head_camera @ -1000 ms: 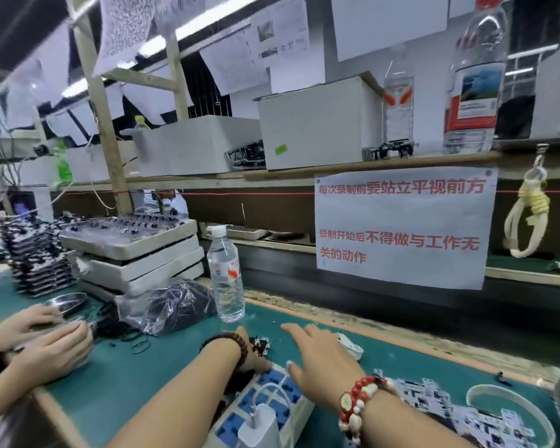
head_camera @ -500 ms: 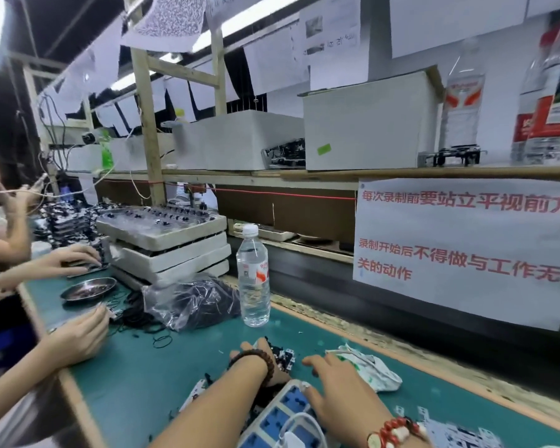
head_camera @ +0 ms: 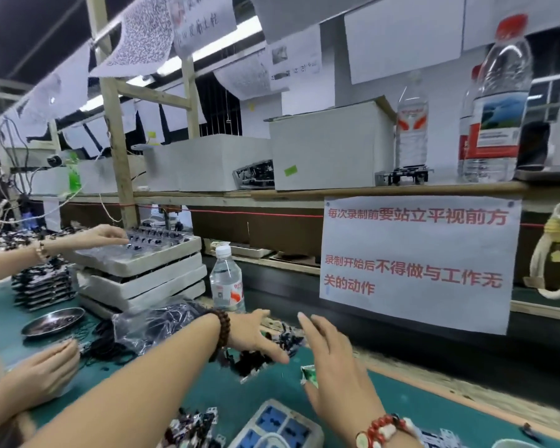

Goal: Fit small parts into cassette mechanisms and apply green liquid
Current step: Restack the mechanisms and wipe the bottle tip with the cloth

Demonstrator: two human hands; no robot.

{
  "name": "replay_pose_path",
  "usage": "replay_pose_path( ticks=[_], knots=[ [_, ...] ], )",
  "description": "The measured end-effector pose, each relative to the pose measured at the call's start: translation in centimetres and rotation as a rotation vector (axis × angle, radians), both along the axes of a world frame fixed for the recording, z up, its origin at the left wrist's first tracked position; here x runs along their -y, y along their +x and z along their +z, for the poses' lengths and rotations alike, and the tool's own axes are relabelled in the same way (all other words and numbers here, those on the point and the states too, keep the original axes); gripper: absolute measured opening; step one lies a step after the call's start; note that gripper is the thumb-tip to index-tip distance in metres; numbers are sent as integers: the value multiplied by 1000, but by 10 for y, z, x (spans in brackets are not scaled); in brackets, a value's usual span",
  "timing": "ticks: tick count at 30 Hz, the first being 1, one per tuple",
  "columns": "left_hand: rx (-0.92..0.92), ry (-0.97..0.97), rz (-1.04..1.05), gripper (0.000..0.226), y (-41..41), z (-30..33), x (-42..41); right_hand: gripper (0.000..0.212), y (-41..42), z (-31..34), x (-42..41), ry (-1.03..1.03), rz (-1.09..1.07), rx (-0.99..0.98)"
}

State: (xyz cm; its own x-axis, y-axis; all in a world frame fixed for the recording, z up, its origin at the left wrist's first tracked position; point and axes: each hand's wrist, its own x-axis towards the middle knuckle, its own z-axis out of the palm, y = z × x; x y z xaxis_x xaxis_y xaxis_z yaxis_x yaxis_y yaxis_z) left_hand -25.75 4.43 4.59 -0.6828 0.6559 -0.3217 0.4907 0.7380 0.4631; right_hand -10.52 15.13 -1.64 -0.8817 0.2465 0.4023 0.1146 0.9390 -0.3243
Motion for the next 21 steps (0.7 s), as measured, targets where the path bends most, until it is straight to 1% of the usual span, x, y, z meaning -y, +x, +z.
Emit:
replay_pose_path(
  ticks=[2, 4, 5, 6, 7, 8, 12, 14, 15, 16, 18, 19, 21],
  knots=[
    [114, -47, -34, 112, 20, 10, -6, 80, 9, 9, -3, 77, -25, 15],
    [162, -62, -107, 111, 47, 16, -14, 60, 23, 14, -4, 145, -18, 12],
    [170, -74, -163, 106, 59, 17, -19, 50, 31, 16, -4, 163, -11, 4],
    [168, -86, -217, 97, 71, 19, -24, 43, 41, 16, -4, 175, -9, -3],
    [159, -105, -256, 89, 83, 21, -29, 39, 52, 15, -5, 187, -11, -12],
    [148, -122, -273, 88, 94, 23, -32, 37, 63, 14, -7, 197, -19, -26],
    [133, -177, -291, 100, 133, 30, -50, 39, 107, 7, -18, 151, -63, -90],
    [90, -127, -307, 98, 152, 35, -60, 34, 126, 2, -21, 96, -102, -128],
    [49, -70, -323, 95, 160, 40, -64, 33, 134, -1, -23, 26, -135, -164],
    [14, 0, -341, 92, 168, 46, -67, 33, 142, -5, -24, -90, -184, -215],
    [-19, 122, -375, 88, 181, 56, -70, 29, 156, -10, -27, -405, -331, -306],
    [-24, 157, -382, 85, 186, 58, -70, 33, 162, -11, -29, -567, -403, -315],
    [-41, 180, -386, 79, 197, 51, -69, 49, 172, -18, -36, -826, -480, -297]
  ],
)
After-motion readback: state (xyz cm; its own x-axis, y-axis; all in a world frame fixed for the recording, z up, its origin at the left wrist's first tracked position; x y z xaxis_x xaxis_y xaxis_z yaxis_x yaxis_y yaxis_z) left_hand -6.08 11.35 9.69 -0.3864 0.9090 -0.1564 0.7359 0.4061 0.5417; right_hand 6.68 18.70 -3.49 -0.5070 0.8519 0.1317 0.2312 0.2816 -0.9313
